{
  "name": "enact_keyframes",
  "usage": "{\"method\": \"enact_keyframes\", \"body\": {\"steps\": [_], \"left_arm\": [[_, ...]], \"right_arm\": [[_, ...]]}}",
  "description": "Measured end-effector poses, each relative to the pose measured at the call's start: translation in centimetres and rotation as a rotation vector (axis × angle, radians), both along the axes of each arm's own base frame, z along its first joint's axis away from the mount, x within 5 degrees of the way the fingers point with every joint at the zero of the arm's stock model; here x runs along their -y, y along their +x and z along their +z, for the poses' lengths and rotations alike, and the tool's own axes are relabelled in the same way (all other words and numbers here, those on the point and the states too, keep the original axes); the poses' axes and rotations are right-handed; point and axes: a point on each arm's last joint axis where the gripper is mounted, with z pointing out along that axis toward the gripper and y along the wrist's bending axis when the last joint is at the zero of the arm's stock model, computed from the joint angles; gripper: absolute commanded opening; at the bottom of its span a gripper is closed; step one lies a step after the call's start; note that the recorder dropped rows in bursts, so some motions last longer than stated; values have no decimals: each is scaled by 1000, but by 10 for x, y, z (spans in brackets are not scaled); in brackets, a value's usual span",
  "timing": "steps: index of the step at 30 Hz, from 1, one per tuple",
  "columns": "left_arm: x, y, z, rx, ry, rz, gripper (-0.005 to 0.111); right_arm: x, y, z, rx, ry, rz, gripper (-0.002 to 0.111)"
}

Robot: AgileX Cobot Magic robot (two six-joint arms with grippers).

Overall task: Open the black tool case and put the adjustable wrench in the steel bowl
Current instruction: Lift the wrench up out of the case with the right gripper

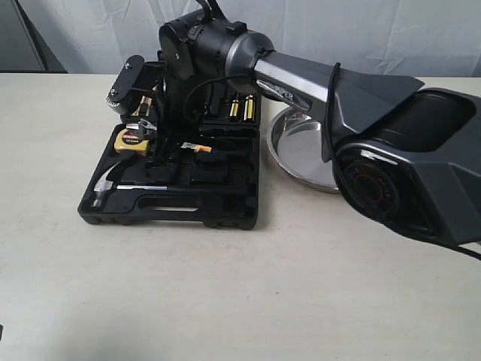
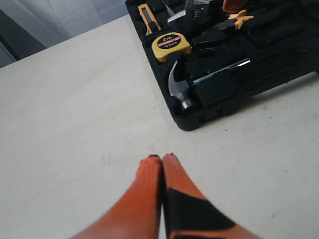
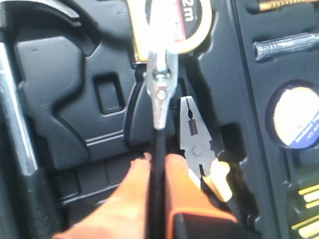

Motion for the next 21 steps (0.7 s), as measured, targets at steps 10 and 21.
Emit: {"method": "enact_keyframes", "body": {"steps": [10,21], "left_arm": [[0,0,0,0,0,0,0],[0,0,0,5,0,0,0]], "right_arm": [[19,8,36,13,54,-74,-1],[50,8,68,-116,105,-99,-1]]}}
